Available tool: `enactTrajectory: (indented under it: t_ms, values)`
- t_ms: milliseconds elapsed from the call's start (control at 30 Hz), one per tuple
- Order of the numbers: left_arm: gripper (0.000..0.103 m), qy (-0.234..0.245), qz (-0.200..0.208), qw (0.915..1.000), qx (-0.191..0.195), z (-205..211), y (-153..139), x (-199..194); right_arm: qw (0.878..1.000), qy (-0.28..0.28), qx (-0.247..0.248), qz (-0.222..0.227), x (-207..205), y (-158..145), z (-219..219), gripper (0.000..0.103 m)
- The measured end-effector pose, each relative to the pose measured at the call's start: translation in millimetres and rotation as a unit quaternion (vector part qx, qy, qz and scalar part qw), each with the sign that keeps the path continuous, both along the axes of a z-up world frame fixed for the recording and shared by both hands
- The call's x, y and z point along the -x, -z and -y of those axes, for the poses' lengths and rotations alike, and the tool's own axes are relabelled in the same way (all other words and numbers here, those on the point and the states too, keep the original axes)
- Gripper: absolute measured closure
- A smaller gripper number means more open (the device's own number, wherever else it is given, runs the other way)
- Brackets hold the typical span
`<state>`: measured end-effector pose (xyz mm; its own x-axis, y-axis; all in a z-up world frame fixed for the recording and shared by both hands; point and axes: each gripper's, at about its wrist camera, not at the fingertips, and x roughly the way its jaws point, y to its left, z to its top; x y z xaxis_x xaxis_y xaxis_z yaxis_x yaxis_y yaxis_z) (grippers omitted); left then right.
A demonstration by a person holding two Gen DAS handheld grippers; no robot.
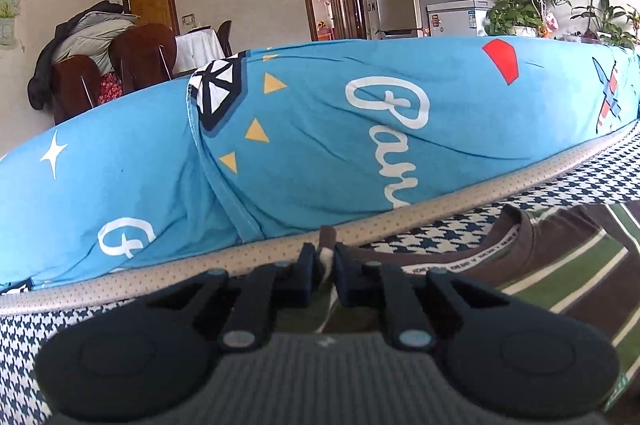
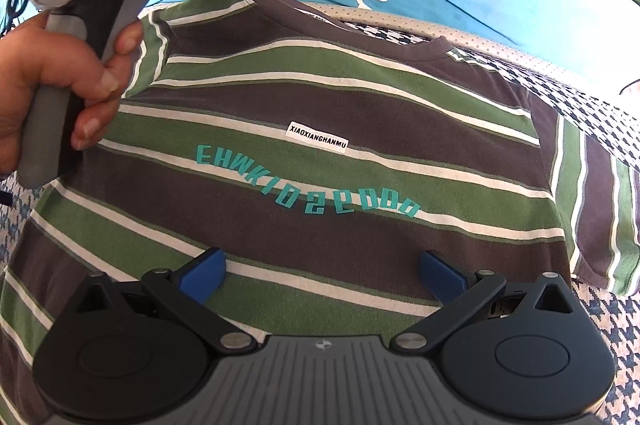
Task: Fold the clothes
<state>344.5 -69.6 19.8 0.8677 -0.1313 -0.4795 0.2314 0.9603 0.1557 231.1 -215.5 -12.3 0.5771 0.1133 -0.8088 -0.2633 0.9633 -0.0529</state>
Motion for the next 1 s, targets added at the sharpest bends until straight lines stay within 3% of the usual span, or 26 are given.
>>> enactTrajectory:
  t_ms: [333, 433, 633, 1000]
  values:
    - [0.091, -0.029, -0.036, 0.9988, 0.018, -6, 28, -31, 1.0, -0.004, 0.001, -0.003, 1, -1, 0, 0.0]
    - [0.086, -0.045, -0.049, 0.9976, 0.019, -10, 34, -40, 1.0, -0.005, 0.0, -0.004, 0, -1, 0, 0.0]
    - [0.07, -0.085, -0.069, 0.9904, 0.084, -35, 26, -49, 1.0, -0.006, 0.0, -0.007, -1, -1, 1, 0.0]
    - [0.064, -0.116, -0.064, 0.987, 0.091, -82, 1, -26, 1.0, -0.003, 0.004, -0.007, -3, 2, -1, 0.0]
